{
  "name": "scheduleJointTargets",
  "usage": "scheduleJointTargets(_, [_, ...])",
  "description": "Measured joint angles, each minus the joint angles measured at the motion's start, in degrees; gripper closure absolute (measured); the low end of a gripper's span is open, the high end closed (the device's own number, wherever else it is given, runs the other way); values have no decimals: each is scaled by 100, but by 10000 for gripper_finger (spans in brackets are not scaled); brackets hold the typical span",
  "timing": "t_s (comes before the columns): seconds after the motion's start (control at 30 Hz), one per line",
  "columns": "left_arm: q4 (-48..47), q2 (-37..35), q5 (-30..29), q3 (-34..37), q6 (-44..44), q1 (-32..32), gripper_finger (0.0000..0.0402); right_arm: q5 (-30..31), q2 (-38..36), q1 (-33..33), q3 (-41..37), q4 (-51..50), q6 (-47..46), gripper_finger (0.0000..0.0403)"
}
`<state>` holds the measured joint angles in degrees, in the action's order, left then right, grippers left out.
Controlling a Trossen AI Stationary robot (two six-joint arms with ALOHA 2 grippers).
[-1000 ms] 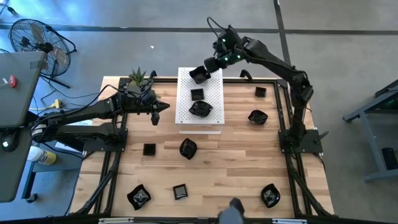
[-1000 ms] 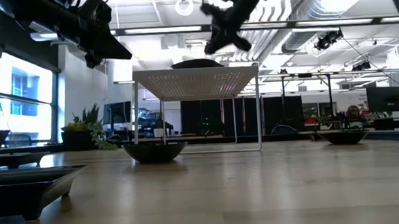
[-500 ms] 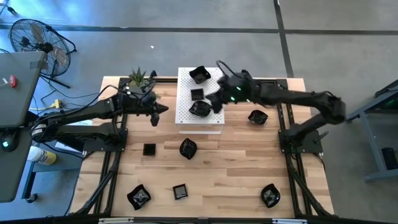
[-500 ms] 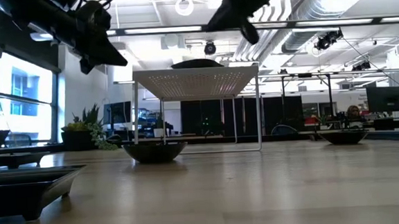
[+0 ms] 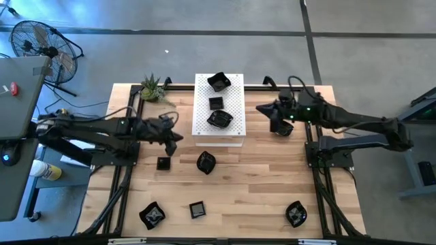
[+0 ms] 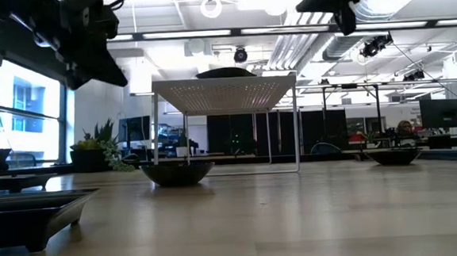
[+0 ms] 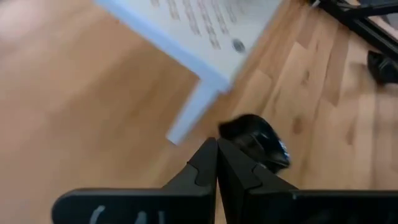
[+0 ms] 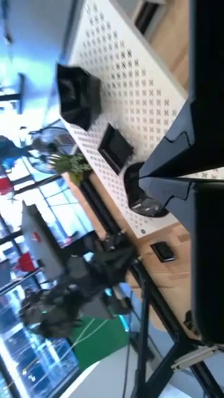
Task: Pick & Place Mini shaped plates
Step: Stack the black leaf-shaped plate on top of the black leaf-shaped plate on the shelf
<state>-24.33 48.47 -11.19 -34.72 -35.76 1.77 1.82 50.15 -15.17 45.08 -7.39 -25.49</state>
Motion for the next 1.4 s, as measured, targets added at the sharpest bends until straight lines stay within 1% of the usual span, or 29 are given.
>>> scheduleJointTargets(0.13, [39,352,-353,0,-1221,669,399,-46,-390,-108,-276,74,48,401])
scheduleJointTargets(0.3, [55,1029,-443,0,-2578,1117,391,-224,-579,-187,-375,64,72,400])
scheduleJointTargets(0.43, [302,1602,-486,2,-3409,1186,360,-450,-560,-219,-375,81,240,401])
scheduleJointTargets(0.57, [1007,2098,-522,0,-4143,1175,319,-683,-553,-220,-375,97,266,397])
scheduleJointTargets(0.67, [1374,2419,-528,0,-4587,1177,298,-886,-555,-220,-375,99,331,398])
scheduleJointTargets(0.73, [1648,2648,-532,0,-4732,1177,291,-973,-555,-220,-375,83,366,401])
scheduleJointTargets(0.87, [2094,3021,-635,-6,-4751,1176,289,-994,-555,-220,-375,85,453,399])
scheduleJointTargets(1.03, [2064,3397,-639,-1,-4857,1177,289,-1044,-555,-220,-375,106,483,398])
scheduleJointTargets(1.27, [2185,3580,-645,0,-4963,1177,289,-1165,-555,-220,-375,102,503,397])
scheduleJointTargets(1.4, [2264,3582,-453,-2,-4839,1177,289,-1166,-555,-220,-375,99,549,398])
